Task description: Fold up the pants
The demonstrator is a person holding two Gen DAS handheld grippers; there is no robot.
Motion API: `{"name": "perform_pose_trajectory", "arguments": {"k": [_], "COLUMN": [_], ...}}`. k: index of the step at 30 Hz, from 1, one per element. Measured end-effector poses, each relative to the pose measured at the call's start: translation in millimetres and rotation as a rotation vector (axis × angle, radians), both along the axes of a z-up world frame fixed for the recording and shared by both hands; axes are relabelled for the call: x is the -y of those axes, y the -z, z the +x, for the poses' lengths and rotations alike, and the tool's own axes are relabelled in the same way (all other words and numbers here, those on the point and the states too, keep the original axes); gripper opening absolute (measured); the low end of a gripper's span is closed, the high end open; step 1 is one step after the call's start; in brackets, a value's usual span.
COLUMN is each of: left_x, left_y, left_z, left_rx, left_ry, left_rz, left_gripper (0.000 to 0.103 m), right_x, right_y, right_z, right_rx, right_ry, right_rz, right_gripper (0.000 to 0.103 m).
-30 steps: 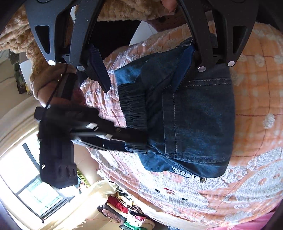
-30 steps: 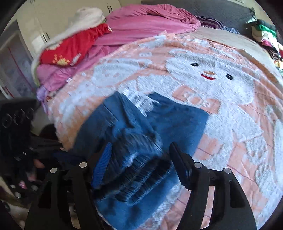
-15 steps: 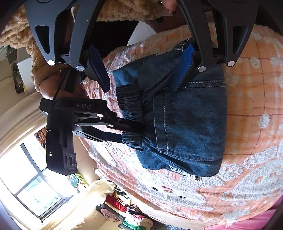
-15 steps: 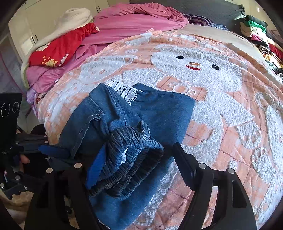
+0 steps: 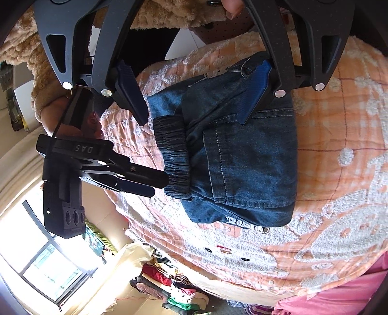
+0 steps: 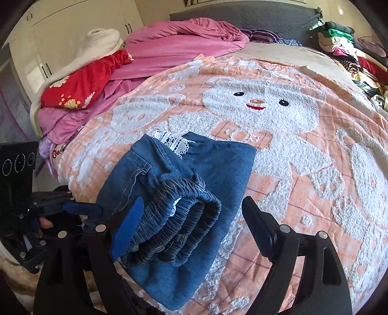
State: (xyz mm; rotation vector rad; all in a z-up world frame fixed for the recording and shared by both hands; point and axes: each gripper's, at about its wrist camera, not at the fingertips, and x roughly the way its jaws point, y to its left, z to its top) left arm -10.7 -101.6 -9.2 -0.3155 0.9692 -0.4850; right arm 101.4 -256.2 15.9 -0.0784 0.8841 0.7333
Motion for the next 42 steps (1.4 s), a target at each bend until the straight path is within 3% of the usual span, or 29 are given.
{"name": "perform_pose_trajectory", "arguments": {"k": [18, 42], "left_x": [-22, -62], "left_y": [-18, -37], "left_z": [-10, -19], "left_rx": [0.072, 0.140], "left_ry": [-0.059, -0.138], "left_rz": [0.039, 0.073], "left_gripper": [0.074, 0.082], "right_x": [-9, -7], "right_y": [-36, -61], "right_z": [-21, -52], "right_rx": [0.084, 0.151], "right_ry": [0.011, 0.076], "right_rz": [0.031, 0.070], "right_gripper": [0.086, 0.086]}}
